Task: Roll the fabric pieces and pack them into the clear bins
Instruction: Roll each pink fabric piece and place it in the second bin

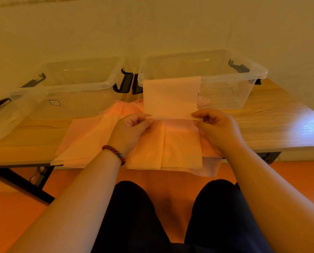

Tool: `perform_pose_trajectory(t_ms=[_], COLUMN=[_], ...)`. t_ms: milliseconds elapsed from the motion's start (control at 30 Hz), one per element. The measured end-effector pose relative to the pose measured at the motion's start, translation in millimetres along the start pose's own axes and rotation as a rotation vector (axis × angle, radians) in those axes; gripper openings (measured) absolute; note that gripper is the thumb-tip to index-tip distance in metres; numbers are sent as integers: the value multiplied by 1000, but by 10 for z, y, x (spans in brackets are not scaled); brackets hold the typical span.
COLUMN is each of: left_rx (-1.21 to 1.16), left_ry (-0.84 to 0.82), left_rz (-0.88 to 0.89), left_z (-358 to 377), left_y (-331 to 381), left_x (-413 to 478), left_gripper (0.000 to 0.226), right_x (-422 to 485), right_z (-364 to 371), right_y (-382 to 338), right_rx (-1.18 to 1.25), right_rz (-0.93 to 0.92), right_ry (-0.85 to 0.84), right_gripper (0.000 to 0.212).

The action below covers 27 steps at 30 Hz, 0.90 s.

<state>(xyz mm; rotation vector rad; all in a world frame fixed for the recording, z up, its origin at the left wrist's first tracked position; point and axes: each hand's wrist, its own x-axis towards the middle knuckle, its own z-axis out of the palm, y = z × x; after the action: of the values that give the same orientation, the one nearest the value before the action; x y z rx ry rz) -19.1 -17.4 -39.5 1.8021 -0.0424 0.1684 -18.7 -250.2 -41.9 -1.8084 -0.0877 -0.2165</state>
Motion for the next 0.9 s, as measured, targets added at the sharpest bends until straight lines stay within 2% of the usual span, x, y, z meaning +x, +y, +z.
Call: perform_pose_trajectory(t_ms=[133,233,400,600,700,767,900], left_rx=[-76,-171,-201,-174,-141,-180,-173], left_ry=[33,49,60,90,99,97,80], left_rz=[-34,-70,-62,-62,-44,-27,-10], left_z=[11,11,9,-4,-1,9,17], left_y=[7,6,-1,-25,-26,-5,17], left_x=[-11,-4,2,3,-4,-12,-20], left_gripper=[15,13,10,14,9,16,19], right_x=[-2,-6,23,22,-15,-17,-8], right_z=[11,13,17,-8,1,12,2], right_y=[-14,5,5,-21,-41,-53,-54], right_rx=[31,16,82,116,65,74,121], right_rz=[-6,-18,-16,99,81,53,15], right_ry=[51,49,35,36,45,49,25], right_gripper=[17,16,11,17,14,12,21])
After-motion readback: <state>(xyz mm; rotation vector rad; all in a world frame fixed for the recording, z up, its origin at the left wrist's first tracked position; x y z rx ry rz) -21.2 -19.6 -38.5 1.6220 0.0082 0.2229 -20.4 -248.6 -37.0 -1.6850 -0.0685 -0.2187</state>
